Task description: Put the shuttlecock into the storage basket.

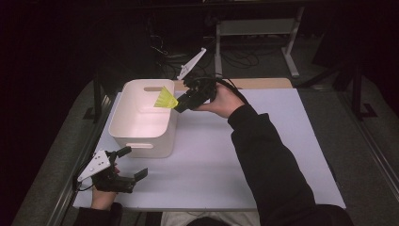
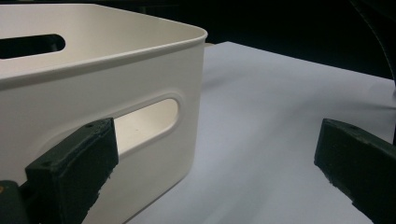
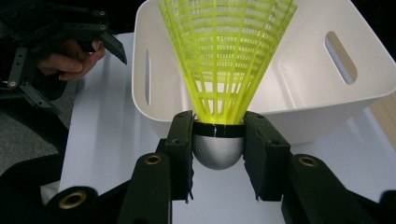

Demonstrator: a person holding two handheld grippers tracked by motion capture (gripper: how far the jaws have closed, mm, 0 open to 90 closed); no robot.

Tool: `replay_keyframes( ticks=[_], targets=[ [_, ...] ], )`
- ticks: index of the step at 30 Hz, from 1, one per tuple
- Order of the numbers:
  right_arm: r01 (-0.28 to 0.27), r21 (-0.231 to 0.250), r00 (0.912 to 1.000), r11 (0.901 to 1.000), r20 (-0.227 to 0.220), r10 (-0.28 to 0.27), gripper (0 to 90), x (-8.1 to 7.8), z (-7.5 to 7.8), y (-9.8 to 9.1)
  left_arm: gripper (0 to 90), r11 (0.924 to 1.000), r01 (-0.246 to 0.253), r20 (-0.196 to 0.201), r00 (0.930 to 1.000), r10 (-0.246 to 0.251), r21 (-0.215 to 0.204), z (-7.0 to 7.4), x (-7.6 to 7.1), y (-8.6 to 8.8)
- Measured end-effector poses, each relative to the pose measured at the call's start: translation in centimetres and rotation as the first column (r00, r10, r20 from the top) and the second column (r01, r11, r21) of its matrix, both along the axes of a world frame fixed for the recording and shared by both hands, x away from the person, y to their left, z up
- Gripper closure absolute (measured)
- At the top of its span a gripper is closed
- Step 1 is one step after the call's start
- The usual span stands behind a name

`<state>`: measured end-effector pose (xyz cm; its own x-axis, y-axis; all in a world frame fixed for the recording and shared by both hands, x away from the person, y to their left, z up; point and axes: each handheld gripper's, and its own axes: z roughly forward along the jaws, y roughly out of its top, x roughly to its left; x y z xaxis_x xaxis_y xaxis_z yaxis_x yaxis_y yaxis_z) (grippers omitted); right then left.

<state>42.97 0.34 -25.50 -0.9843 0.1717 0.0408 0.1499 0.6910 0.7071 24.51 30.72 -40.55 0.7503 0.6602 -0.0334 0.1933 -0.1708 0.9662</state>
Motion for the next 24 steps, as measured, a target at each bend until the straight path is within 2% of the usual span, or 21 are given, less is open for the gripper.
replay_keyframes(
  ticks=[24],
  targets=[
    [-0.060,-0.002,0.9981,0.9982,-0.013,0.060,63.5,0.1,-0.7,3.7,0.0,1.0000,0.001,-0.001,1.0000,-0.001,-0.004,0.0,-0.1,0.0]
  ],
)
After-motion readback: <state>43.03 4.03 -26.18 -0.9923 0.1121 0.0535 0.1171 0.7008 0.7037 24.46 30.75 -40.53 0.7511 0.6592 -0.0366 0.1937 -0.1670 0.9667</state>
